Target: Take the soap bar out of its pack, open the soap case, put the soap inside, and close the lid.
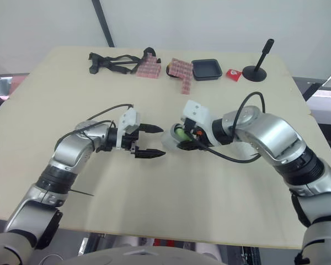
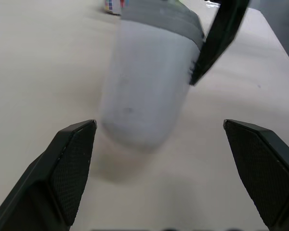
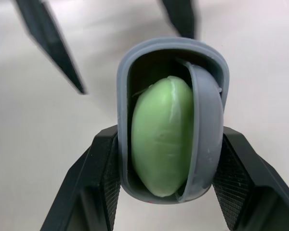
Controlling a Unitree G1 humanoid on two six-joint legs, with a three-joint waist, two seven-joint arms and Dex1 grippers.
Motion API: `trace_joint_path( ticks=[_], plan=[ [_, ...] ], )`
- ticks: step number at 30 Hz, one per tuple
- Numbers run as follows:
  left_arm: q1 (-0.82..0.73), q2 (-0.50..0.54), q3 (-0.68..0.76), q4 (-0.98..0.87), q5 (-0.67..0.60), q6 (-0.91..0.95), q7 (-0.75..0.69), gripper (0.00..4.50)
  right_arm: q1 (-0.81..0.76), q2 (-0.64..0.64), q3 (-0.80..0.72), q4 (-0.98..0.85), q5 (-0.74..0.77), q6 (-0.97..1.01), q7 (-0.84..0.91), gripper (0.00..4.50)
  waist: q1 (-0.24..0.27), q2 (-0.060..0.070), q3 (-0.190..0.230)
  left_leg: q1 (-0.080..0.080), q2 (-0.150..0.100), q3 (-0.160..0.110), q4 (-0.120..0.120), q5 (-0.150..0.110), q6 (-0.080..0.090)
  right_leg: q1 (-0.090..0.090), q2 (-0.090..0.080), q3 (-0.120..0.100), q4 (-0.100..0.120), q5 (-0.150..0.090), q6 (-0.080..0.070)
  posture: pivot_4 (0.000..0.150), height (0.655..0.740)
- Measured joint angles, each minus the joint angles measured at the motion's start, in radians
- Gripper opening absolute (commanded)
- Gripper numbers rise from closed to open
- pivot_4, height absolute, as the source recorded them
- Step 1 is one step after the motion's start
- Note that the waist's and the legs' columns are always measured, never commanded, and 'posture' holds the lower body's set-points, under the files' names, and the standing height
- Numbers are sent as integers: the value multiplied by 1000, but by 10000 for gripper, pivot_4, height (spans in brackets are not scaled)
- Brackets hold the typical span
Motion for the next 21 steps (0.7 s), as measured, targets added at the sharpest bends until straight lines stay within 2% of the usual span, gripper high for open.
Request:
trace_joint_path(
  ticks=[8, 14, 21],
  plan=[
    [-17, -35, -42, -24, 57, -23, 62, 44889, -125, -103, 148, -77, -110, 34, 130, 22189, 14, 0, 0, 1, 1, 0, 2, 0, 0, 0, 2, 6, 2, 0, 1, 1500, 7400],
    [-14, -70, -45, -86, 35, 26, 77, 44889, -153, -100, 199, -80, -165, 46, 175, 22189, 6, 0, 0, 1, 2, 0, 2, 0, 0, 0, 5, 11, 3, 0, 1, 1500, 7400],
    [12, -54, -79, -127, -4, 71, 19, 44889, -156, -87, 215, -81, -204, -4, 236, 22189, 9, 0, 0, 1, 2, 0, 3, 0, 0, -1, 7, 18, 5, 0, 1, 1500, 7400]
  ],
)
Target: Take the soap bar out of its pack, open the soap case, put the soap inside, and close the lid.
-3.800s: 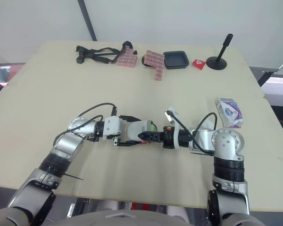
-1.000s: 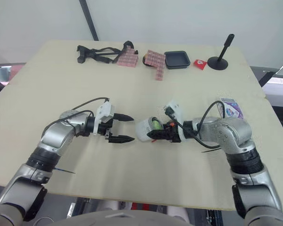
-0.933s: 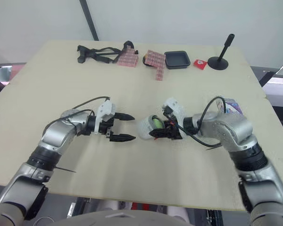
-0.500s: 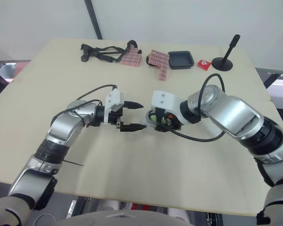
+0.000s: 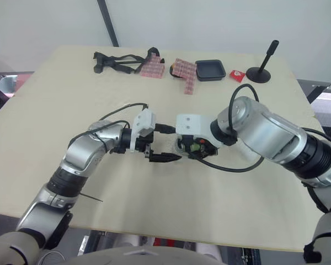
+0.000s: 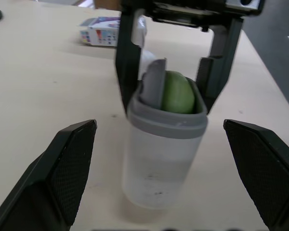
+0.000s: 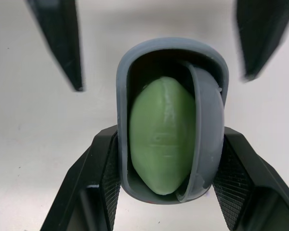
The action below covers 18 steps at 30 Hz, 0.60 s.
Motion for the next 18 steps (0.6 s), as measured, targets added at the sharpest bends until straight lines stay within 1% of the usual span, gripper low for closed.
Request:
trace_joint_path(
  ticks=[18],
  plan=[
    [4, -3, -8, 18, 13, -53, -1, 44889, 0, 11, 1, 0, -50, -15, 57, 22189, -1, 0, 0, 0, 0, 0, 1, 0, 0, 0, 2, 4, 1, 0, 0, 1500, 7400]
  ],
)
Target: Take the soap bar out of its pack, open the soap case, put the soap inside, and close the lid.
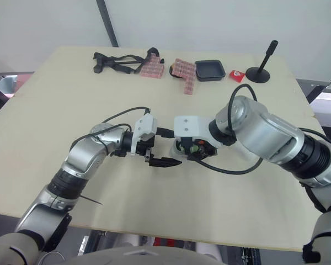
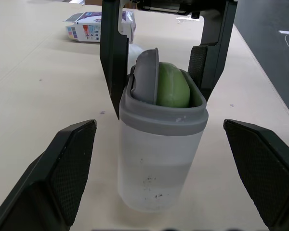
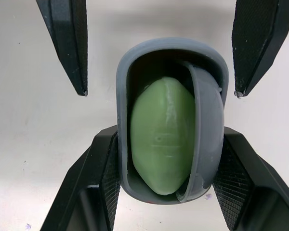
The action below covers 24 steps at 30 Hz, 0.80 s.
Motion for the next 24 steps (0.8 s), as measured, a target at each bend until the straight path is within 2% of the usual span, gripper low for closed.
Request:
trace_joint_path(
  ticks=[15, 16, 22, 24],
  plan=[
    [0, -11, -24, 4, 3, -2, 14, 44889, 0, 1, 0, 0, -16, 9, 4, 22189, 0, 0, 0, 0, 0, 0, 1, 0, 0, 0, 1, 2, 1, 0, 0, 1500, 7400],
    [0, -11, -24, 4, 3, -2, 15, 39459, 0, 1, 0, 0, -21, 9, 4, 22189, 1, 0, 0, 0, 0, 0, 1, 0, 0, 0, 1, 2, 1, 0, 0, 1500, 7400],
    [0, -9, -25, 12, 6, -8, 20, 19923, 1, 4, 5, -1, -24, 9, 18, 22189, 0, 0, 0, 0, 0, 0, 1, 0, 0, 0, 1, 3, 1, 0, 0, 1500, 7400],
    [0, -8, -28, 13, 10, -17, 19, 18802, 2, 4, 6, 0, -24, 10, 20, 22189, 1, 0, 0, 0, 0, 0, 1, 0, 0, 0, 1, 3, 1, 0, 0, 1500, 7400]
  ],
)
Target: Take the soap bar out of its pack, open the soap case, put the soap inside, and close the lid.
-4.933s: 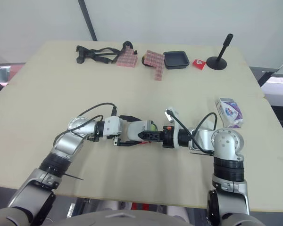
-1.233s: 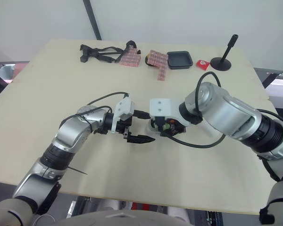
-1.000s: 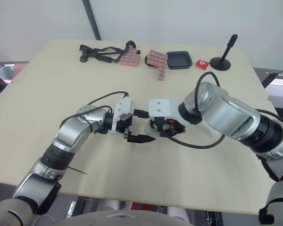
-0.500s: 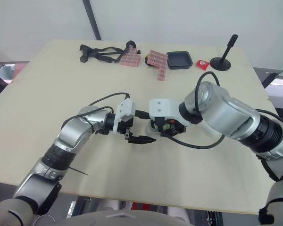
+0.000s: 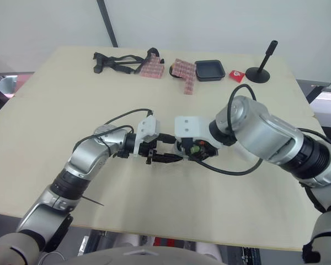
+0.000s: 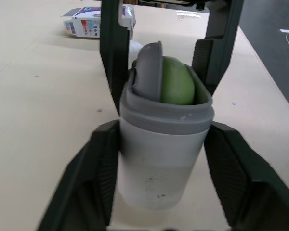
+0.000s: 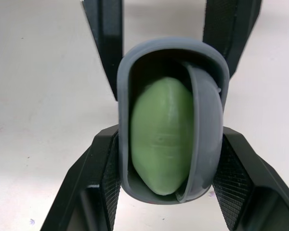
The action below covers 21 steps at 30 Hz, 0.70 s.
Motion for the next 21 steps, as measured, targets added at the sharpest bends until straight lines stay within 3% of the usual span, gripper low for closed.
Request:
trace_joint_path(
  ticks=[21],
  plan=[
    [1, 3, -9, 10, 21, -42, -9, 18801, 4, 1, 0, -2, -1, 2, -3, 22189, 0, 0, 0, 0, 0, 0, 1, 0, 0, 0, 3, 6, 1, 0, 0, 1500, 7400]
  ],
)
